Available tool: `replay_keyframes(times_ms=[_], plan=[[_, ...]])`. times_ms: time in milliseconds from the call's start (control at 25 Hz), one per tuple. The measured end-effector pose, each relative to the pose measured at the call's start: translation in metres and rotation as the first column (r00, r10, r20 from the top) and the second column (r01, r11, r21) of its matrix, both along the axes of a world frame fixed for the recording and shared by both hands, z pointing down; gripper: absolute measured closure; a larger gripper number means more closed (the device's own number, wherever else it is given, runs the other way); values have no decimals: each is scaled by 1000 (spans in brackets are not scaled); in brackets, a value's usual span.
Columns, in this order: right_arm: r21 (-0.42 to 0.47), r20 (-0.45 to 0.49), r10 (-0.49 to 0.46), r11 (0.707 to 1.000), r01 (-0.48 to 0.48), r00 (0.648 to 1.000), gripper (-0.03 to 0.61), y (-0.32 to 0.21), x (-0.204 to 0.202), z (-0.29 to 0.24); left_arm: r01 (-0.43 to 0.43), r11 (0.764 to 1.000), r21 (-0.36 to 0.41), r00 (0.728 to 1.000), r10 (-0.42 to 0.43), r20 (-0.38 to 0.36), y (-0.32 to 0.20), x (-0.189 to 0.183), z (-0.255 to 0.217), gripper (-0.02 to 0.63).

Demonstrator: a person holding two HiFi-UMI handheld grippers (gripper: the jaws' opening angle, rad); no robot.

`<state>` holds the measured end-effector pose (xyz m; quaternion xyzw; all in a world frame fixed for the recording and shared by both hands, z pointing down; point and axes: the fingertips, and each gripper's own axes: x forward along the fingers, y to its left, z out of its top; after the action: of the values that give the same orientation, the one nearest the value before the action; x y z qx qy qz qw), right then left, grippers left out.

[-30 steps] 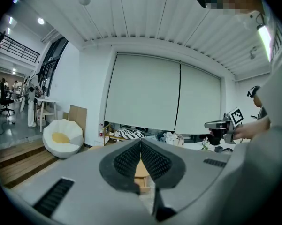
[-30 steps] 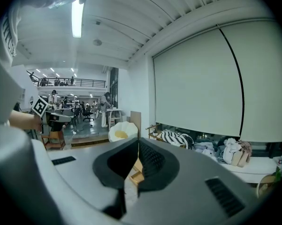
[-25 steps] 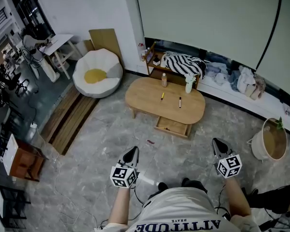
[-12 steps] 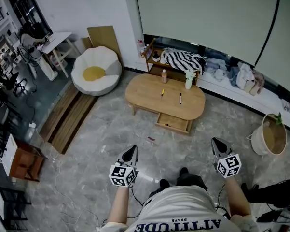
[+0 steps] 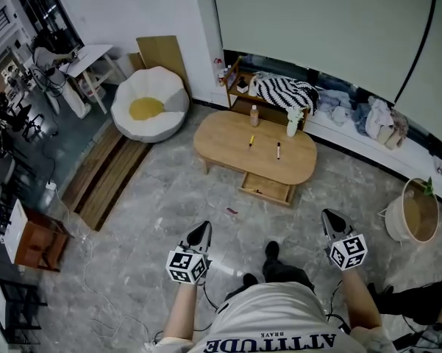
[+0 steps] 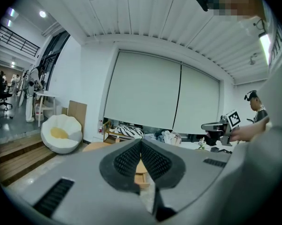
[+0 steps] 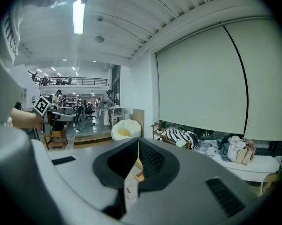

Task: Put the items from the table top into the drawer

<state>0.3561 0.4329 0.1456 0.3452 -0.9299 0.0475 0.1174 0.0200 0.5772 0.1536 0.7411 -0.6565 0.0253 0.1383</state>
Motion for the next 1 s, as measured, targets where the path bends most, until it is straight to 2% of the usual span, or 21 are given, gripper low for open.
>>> replay_keyframes(times_ms=[400, 680, 1000], plan=[[-18, -6, -49, 999, 48, 999, 557, -71, -25, 8, 24, 999, -36, 999, -23, 25, -61, -10, 7, 592], [-27, -1, -68, 997, 68, 998, 557, -137, -38, 9, 36, 999, -30, 999, -37, -12, -121, -17, 3, 593], [-36, -18, -121, 992, 120, 993, 557, -198, -45, 18, 46, 998, -47, 999, -46, 7, -180, -13, 7, 592]])
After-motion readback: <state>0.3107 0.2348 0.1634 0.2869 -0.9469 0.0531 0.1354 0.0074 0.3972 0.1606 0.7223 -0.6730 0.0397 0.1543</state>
